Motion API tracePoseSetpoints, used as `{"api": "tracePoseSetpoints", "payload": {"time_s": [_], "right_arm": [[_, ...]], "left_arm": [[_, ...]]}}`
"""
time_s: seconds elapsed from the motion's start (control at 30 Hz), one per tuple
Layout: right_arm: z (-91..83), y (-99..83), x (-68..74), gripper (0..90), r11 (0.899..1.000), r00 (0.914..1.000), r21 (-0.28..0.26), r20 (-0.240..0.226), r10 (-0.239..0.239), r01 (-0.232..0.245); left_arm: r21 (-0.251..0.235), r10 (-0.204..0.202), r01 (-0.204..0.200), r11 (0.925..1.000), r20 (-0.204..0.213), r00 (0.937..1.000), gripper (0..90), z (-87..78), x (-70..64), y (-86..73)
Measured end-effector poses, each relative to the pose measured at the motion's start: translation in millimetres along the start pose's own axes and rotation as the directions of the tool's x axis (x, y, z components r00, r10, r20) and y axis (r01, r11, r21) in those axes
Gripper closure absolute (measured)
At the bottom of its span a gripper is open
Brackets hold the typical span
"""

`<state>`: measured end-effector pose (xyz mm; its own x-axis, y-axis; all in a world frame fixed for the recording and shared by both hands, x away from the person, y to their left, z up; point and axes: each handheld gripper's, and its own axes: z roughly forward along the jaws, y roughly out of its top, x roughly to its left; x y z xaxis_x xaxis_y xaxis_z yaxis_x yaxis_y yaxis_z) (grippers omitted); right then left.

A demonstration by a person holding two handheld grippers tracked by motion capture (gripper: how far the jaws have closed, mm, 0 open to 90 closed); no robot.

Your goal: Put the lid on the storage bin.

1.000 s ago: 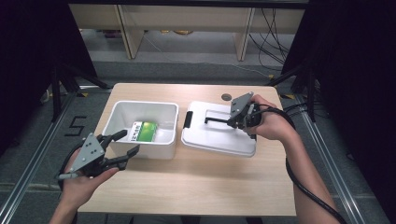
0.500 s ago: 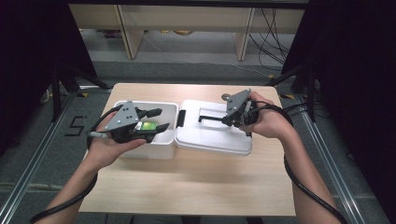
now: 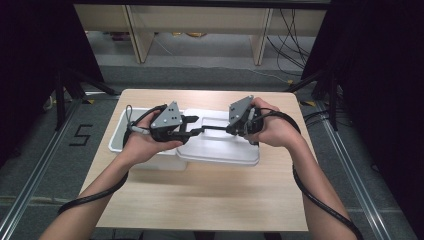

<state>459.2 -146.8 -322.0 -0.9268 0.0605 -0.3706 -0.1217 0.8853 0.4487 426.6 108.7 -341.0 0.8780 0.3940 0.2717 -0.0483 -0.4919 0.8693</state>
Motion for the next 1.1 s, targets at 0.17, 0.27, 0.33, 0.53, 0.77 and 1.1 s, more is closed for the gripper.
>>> {"api": "tracePoseSetpoints", "payload": {"time_s": [0.17,0.27,0.33,0.53,0.77,1.1], "right_arm": [[0.9,3.2,0.5,85.4,1.0,1.0,-0.003,-0.009,-0.004,0.004],[0.1,4.8,-0.1,85.4,1.0,0.9999,0.004,-0.014,-0.009,0.009],[-0.2,5.2,-0.1,85.4,1.0,0.9999,0.004,-0.013,-0.008,0.008],[-1.3,7.3,-0.1,85.4,1.0,0.9997,-0.004,-0.001,-0.025,0.025],[-0.7,10.0,1.9,85.4,1.0,0.9995,-0.006,-0.005,-0.031,0.031],[2.5,13.5,2.6,85.1,0.997,0.9976,-0.021,-0.007,-0.069,0.069]], "left_arm": [[0.037,0.022,-0.023,0.9991,0.037,0.9991,59.3,9.2,1.6,0.1],[0.068,0.037,-0.04,0.9969,0.047,0.9982,59.6,13.2,1.9,-0.8],[0.085,0.05,-0.054,0.9949,0.05,0.9975,60.3,16.0,1.8,-1.3],[0.077,0.077,-0.082,0.9937,0.062,0.9951,70.0,21.8,4.5,-1.8],[0.089,0.109,-0.119,0.9889,0.106,0.9884,72.0,26.4,6.4,-2.3],[0.098,0.164,-0.181,0.9786,0.159,0.9736,79.5,24.0,11.1,-5.9]]}}
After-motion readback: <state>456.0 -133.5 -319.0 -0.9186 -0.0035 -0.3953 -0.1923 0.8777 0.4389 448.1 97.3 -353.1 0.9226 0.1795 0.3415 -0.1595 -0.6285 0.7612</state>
